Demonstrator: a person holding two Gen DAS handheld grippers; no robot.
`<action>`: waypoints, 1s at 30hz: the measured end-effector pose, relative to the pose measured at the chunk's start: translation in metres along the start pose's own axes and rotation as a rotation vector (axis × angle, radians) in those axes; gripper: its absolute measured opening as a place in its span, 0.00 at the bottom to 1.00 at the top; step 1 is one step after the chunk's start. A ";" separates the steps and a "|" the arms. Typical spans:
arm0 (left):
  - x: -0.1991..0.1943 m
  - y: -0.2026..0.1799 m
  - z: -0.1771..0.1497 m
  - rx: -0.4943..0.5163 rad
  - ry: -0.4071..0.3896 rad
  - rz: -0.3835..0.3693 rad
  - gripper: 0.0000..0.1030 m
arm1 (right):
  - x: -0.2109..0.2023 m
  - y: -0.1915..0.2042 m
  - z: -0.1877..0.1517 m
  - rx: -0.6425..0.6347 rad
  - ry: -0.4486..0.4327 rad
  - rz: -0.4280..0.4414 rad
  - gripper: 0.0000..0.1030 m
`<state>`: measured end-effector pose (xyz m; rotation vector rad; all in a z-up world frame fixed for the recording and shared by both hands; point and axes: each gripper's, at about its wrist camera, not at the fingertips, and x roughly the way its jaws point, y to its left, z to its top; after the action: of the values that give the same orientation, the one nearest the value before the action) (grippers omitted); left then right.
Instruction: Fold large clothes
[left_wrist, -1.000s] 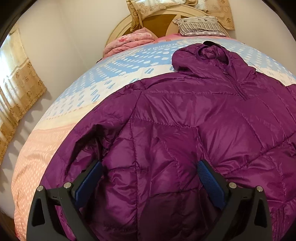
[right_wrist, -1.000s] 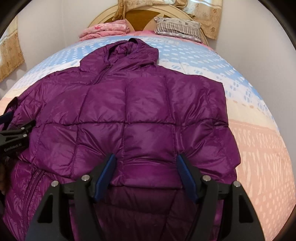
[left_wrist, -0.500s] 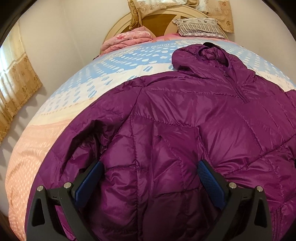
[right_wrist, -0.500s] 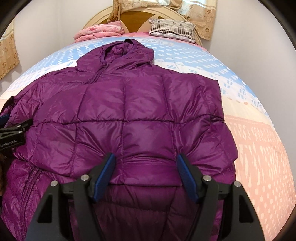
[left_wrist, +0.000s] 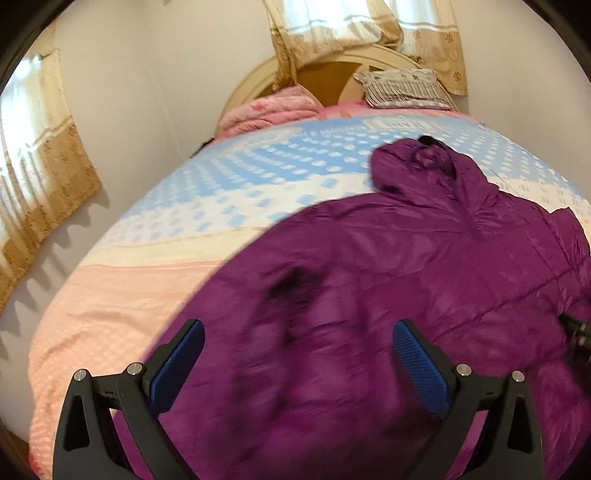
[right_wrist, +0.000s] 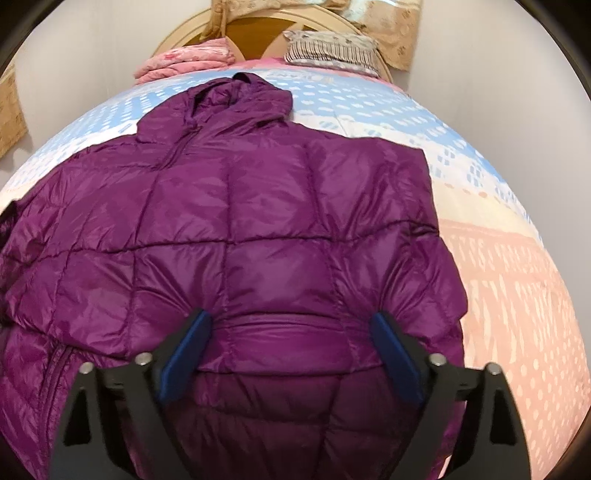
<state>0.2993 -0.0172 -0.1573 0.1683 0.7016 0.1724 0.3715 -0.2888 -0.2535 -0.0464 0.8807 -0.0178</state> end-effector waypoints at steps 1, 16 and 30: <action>-0.008 0.016 -0.006 -0.004 -0.012 0.011 0.99 | -0.007 0.000 -0.001 -0.005 -0.007 -0.006 0.91; -0.042 0.229 -0.170 -0.345 0.164 0.199 0.99 | -0.109 0.063 -0.067 -0.026 -0.112 0.191 0.96; -0.056 0.201 -0.184 -0.314 0.156 0.028 0.10 | -0.138 0.090 -0.085 -0.079 -0.179 0.229 0.96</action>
<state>0.1164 0.1841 -0.2183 -0.1370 0.8173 0.3223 0.2178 -0.1970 -0.2061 -0.0207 0.7036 0.2323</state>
